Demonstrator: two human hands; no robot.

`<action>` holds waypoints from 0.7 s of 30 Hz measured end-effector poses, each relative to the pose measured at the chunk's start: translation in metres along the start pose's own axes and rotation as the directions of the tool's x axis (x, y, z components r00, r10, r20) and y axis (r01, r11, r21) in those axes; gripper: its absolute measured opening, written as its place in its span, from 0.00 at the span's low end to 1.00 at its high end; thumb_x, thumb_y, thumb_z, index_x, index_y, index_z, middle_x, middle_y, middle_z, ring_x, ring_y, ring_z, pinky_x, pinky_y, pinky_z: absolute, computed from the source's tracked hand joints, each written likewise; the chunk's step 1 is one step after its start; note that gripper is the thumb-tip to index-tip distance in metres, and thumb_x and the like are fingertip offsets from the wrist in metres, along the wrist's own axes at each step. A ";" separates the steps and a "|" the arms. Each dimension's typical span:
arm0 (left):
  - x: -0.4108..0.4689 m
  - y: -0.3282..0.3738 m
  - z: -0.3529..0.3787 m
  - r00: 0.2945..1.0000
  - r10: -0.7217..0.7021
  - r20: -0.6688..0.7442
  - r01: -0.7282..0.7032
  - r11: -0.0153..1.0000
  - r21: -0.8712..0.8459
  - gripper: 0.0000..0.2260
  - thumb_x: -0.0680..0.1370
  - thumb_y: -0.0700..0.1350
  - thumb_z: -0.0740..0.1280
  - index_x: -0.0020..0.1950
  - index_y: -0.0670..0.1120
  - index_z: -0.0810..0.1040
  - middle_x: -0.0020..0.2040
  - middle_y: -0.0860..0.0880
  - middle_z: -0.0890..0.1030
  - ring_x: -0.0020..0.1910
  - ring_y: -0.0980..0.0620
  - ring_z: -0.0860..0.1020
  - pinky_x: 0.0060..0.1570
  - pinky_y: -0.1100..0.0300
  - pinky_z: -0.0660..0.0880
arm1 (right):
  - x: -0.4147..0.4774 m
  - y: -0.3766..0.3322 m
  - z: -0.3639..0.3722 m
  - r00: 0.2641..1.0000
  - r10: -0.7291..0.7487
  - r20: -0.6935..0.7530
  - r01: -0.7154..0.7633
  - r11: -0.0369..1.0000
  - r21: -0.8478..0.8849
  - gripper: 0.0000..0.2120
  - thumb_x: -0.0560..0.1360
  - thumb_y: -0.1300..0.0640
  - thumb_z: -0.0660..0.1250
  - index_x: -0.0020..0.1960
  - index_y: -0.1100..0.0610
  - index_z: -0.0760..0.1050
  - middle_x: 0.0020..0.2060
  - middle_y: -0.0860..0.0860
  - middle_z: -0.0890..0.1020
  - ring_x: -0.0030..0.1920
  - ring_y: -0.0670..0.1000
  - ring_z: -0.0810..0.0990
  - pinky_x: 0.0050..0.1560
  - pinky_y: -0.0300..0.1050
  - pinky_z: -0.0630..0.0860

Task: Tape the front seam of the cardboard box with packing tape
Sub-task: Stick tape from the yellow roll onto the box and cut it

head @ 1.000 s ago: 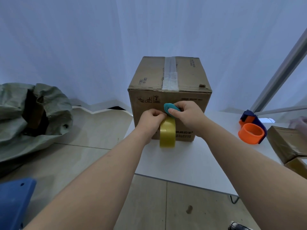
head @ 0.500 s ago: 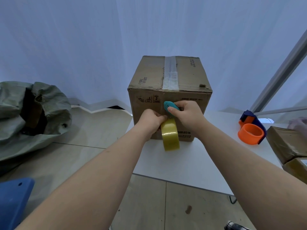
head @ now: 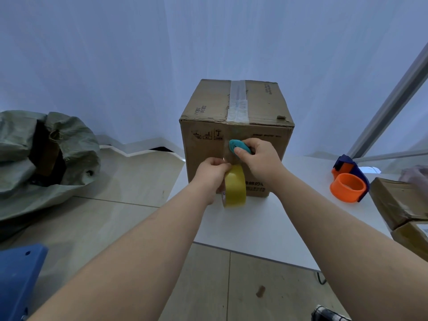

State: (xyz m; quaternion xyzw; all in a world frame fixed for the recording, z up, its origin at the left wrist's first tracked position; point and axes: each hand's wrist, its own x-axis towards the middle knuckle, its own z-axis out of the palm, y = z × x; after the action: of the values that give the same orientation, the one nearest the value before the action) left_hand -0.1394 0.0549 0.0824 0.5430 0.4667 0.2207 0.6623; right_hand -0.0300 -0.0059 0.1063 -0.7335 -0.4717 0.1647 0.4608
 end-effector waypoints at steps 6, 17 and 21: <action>-0.001 0.000 0.005 0.991 0.075 -0.112 -0.072 0.997 0.033 0.05 0.79 0.49 0.64 0.49 0.49 0.76 0.45 0.48 0.78 0.45 0.48 0.75 0.48 0.53 0.74 | -0.005 -0.001 -0.001 0.995 -0.098 -0.013 0.095 0.985 -0.142 0.11 0.77 0.57 0.64 0.59 0.57 0.75 0.47 0.48 0.77 0.47 0.46 0.75 0.42 0.29 0.67; -0.005 0.007 -0.001 0.989 0.147 -0.029 -0.141 0.978 0.151 0.09 0.76 0.47 0.70 0.50 0.42 0.76 0.47 0.48 0.77 0.43 0.48 0.75 0.43 0.53 0.74 | -0.006 0.006 -0.021 0.993 -0.056 -0.101 0.032 0.974 -0.224 0.12 0.77 0.55 0.65 0.58 0.58 0.76 0.47 0.51 0.79 0.47 0.51 0.77 0.48 0.44 0.73; -0.004 0.009 -0.001 0.991 0.126 -0.047 -0.119 0.983 0.139 0.12 0.76 0.46 0.69 0.55 0.42 0.77 0.46 0.46 0.77 0.46 0.46 0.75 0.46 0.52 0.74 | -0.012 0.005 -0.021 0.999 -0.026 0.032 0.029 0.996 -0.087 0.13 0.78 0.58 0.64 0.61 0.60 0.73 0.47 0.54 0.80 0.43 0.51 0.82 0.48 0.43 0.80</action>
State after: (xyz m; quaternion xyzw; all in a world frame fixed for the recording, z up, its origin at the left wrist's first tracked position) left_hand -0.1406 0.0552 0.0920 0.6082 0.4644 0.2437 0.5959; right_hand -0.0191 -0.0279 0.1113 -0.7438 -0.4957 0.1487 0.4231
